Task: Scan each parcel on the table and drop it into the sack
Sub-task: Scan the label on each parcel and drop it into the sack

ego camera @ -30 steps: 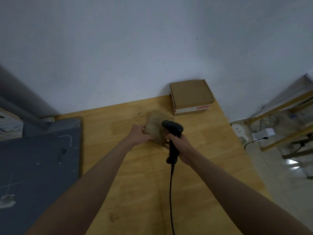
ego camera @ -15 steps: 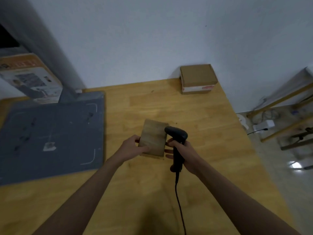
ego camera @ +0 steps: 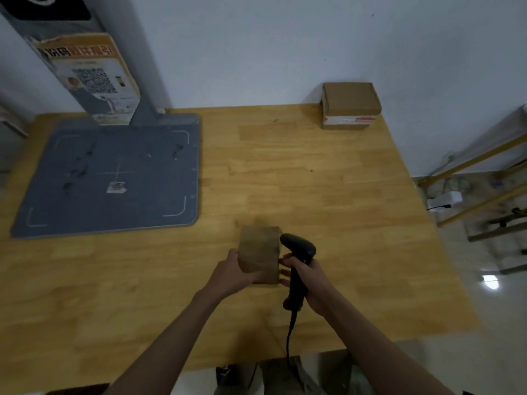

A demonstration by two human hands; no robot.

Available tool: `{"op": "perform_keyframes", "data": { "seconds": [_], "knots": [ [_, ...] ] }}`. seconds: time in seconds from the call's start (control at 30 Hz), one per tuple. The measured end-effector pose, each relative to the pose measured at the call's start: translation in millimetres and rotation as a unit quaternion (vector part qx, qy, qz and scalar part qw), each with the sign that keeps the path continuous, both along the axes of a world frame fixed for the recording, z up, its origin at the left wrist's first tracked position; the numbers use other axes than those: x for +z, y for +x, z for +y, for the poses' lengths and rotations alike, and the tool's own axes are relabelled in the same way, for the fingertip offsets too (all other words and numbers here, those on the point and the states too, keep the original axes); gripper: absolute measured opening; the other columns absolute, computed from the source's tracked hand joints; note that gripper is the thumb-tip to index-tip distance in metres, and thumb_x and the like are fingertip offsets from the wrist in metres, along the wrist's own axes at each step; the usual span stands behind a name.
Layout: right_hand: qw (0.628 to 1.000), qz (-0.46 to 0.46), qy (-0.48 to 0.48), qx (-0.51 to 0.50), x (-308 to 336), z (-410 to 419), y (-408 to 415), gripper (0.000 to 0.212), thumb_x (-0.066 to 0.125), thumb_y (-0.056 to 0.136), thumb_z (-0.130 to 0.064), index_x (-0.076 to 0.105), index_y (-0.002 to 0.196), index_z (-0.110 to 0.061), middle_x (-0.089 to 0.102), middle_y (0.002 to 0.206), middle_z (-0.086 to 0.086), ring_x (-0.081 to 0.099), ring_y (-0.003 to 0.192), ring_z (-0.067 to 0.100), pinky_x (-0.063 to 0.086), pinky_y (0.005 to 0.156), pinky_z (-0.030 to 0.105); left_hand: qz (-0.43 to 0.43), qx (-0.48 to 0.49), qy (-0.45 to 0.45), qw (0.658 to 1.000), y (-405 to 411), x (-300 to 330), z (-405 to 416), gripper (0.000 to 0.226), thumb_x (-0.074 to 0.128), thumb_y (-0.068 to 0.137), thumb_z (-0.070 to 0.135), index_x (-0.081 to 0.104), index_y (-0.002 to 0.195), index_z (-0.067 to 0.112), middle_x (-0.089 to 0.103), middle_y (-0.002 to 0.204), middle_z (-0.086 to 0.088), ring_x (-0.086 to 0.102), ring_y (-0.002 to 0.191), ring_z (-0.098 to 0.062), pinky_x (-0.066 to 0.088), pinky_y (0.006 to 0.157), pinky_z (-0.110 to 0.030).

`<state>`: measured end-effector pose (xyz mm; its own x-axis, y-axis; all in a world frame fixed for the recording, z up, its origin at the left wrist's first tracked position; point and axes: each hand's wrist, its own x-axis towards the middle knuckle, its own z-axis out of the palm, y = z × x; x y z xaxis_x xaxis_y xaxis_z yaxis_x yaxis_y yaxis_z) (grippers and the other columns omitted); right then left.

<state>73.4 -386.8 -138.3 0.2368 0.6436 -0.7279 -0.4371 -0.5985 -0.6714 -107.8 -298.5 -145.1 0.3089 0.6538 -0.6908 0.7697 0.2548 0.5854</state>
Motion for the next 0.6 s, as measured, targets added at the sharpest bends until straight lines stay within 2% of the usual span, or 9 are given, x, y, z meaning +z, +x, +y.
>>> {"op": "perform_keyframes", "data": {
  "seconds": [0.1,0.17,0.27,0.37,0.47,0.6],
  "knots": [
    [1.000,-0.003,0.002,-0.012,-3,-10,-12,0.015,0.065,0.096,-0.012,0.067,0.109,-0.006,0.073,0.116,0.011,0.069,0.109,0.028,0.059,0.089,0.044,0.019,0.012,0.030,0.999,6,-6,-20,0.122,0.078,0.060,0.072,0.018,0.152,0.020,0.047,0.142,-0.003,0.052,0.124,-0.023,0.049,0.092,-0.032],
    [1.000,-0.002,0.002,-0.024,-1,-13,-17,0.016,0.065,0.096,-0.011,0.067,0.110,-0.005,0.074,0.114,0.010,0.070,0.107,0.027,0.058,0.090,0.044,0.054,0.005,0.077,0.996,12,-8,-30,0.130,0.072,0.059,0.080,0.002,0.155,0.025,0.035,0.146,-0.005,0.048,0.126,-0.028,0.048,0.093,-0.036],
    [1.000,0.000,0.007,-0.027,2,-16,-23,0.008,0.063,0.096,-0.009,0.068,0.102,-0.006,0.074,0.107,0.009,0.069,0.105,0.028,0.056,0.091,0.045,0.109,-0.015,0.150,0.983,23,-7,-40,0.128,0.066,0.064,0.081,-0.008,0.153,0.026,0.027,0.142,-0.007,0.048,0.118,-0.032,0.044,0.079,-0.037],
    [1.000,-0.003,0.002,-0.017,4,-21,-22,0.008,0.065,0.095,-0.011,0.069,0.101,-0.007,0.073,0.113,0.010,0.067,0.109,0.027,0.055,0.091,0.045,0.129,-0.024,0.144,0.981,30,-3,-37,0.123,0.068,0.066,0.075,-0.006,0.151,0.026,0.026,0.138,-0.008,0.048,0.116,-0.033,0.045,0.078,-0.038],
    [0.999,-0.014,0.004,-0.032,10,-22,-11,0.014,0.066,0.095,-0.012,0.069,0.106,-0.005,0.071,0.119,0.011,0.063,0.115,0.025,0.054,0.093,0.044,0.102,-0.016,0.102,0.989,20,8,-25,0.124,0.070,0.065,0.074,-0.006,0.154,0.030,0.026,0.139,-0.007,0.050,0.119,-0.033,0.049,0.086,-0.039],
    [0.997,-0.003,0.040,-0.062,33,-11,7,0.021,0.068,0.095,-0.015,0.066,0.111,-0.003,0.071,0.120,0.012,0.065,0.113,0.027,0.056,0.094,0.046,0.002,0.016,0.074,0.997,-9,37,-10,0.121,0.074,0.068,0.069,-0.001,0.157,0.034,0.028,0.146,-0.002,0.044,0.129,-0.029,0.044,0.096,-0.037]
  ]
}}
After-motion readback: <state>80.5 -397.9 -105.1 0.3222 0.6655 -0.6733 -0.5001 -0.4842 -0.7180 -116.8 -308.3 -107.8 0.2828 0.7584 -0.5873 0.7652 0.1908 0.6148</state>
